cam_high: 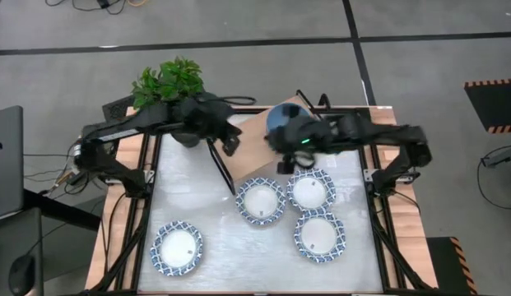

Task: Place and stack bowls onto a shelf
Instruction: Move the stacked bowls to the right side of the shelf

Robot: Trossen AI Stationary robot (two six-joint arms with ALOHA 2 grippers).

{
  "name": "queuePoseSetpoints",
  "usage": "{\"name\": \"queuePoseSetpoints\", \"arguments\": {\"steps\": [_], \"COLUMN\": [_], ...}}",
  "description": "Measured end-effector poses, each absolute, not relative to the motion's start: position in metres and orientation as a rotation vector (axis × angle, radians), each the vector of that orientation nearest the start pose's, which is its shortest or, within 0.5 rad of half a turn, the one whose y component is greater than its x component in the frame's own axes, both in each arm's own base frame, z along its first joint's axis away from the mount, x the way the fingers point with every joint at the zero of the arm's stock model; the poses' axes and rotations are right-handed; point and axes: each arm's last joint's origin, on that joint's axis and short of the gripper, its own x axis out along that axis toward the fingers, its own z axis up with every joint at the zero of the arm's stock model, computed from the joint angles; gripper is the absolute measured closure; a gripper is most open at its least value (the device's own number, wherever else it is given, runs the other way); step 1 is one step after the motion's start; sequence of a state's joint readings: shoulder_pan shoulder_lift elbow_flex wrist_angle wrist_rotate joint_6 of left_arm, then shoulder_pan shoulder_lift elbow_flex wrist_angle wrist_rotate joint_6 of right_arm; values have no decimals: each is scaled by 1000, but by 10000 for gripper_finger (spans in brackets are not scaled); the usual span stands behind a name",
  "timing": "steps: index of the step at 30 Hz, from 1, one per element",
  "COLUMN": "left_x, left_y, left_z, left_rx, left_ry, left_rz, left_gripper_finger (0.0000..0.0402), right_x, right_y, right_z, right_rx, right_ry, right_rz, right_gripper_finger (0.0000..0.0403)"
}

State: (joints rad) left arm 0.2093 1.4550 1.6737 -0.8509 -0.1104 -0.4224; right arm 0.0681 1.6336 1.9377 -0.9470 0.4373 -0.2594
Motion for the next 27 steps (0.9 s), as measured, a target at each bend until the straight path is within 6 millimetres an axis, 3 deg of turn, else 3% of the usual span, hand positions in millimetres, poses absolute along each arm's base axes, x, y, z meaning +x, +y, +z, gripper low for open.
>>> {"name": "queuePoseSetpoints", "arguments": {"steps": [7, 13, 18, 27], "left_x": [240, 217, 211, 217], "left_y": [46, 39, 38, 39], "left_z": [453, 463, 461, 454], "left_rx": [-443, -408, -398, -379], "left_ry": [435, 385, 419, 470], "left_rz": [468, 536, 560, 572], "left_gripper_finger": [401, 401, 401, 401], "right_x": [379, 393, 394, 392], "right_y": [15, 11, 2, -28], "right_z": [379, 341, 328, 322], "right_rx": [-558, -589, -593, -558], "right_ry": [901, 1100, 1194, 1270], "right_rz": [-165, -125, -129, -185], "right_gripper_finger": [383, 384, 384, 385]}}
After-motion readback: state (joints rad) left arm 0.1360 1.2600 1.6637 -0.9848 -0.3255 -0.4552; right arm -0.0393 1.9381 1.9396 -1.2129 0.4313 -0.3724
